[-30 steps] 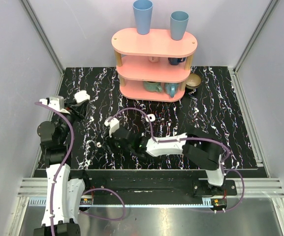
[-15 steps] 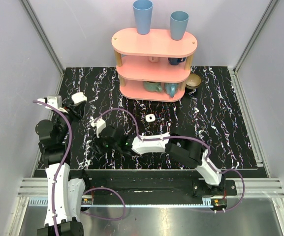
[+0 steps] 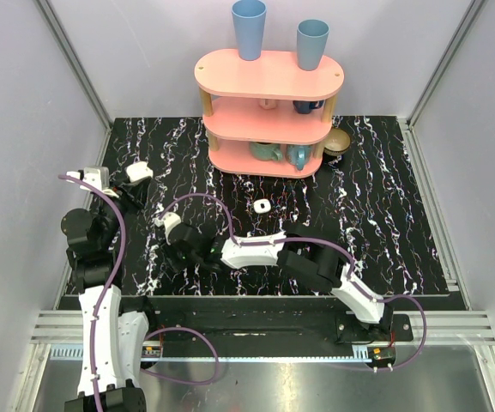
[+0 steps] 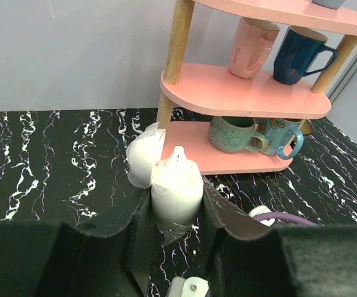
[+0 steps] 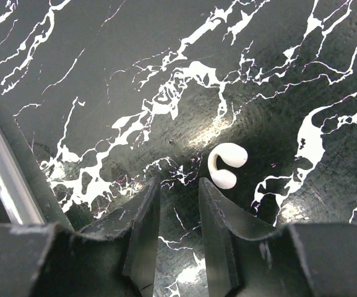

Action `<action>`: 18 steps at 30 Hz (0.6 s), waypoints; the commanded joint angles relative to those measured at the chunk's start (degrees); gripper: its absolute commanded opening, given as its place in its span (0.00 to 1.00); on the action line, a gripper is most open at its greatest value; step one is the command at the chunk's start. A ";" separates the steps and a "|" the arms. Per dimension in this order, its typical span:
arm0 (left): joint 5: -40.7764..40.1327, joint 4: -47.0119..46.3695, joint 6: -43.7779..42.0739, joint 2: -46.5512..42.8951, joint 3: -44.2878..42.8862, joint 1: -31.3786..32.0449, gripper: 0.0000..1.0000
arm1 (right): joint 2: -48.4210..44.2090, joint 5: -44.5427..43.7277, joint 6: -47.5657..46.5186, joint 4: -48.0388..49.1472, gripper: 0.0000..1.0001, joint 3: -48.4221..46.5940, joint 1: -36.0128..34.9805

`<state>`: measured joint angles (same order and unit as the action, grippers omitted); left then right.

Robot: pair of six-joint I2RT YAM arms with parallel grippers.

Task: Insert the wireless bluetooth earbuds into the charging case
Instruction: Pick up the left earbud from the center of the board.

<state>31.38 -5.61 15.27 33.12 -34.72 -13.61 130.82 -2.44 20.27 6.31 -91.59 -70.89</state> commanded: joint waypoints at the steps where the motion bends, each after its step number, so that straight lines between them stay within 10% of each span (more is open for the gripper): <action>1: 1.67 -1.16 -0.33 -0.16 -2.37 -0.37 0.00 | 0.48 -1.69 -0.49 -0.77 0.39 -2.80 -0.47; 18: 2.37 -1.78 0.38 -0.08 -1.75 -0.37 0.00 | -3.21 1.38 -1.73 2.05 0.41 -0.96 -0.48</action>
<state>32.69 -5.61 15.29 33.12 -34.72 -13.61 131.02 -1.80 19.70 6.20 -91.46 -70.89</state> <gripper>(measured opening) 0.340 0.413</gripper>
